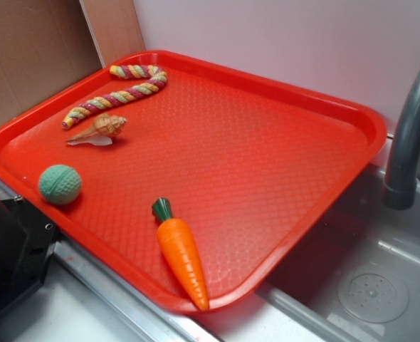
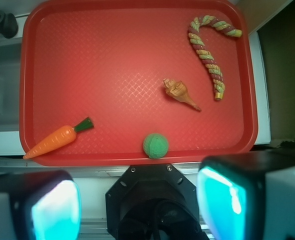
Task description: Grab the green ball.
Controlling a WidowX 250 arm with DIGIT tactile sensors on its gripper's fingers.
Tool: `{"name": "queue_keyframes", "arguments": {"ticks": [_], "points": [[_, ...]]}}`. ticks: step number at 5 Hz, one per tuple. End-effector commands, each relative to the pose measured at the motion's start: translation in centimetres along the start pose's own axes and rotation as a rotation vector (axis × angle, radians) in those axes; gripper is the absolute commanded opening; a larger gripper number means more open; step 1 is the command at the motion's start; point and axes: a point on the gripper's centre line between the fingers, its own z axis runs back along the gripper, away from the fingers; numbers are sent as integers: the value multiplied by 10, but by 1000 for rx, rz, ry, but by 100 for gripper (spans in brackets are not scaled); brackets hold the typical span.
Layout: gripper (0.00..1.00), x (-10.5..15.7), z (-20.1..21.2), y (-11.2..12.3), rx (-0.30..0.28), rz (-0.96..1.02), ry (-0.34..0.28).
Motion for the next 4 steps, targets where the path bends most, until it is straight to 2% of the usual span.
{"name": "queue_keyframes", "arguments": {"ticks": [1, 2, 3, 4], "points": [[100, 0, 0, 0, 0, 0, 0], [100, -14, -48, 21, -38, 38, -52], [100, -19, -84, 31, -48, 65, -90], [100, -12, -112, 35, -58, 60, -58]]}}
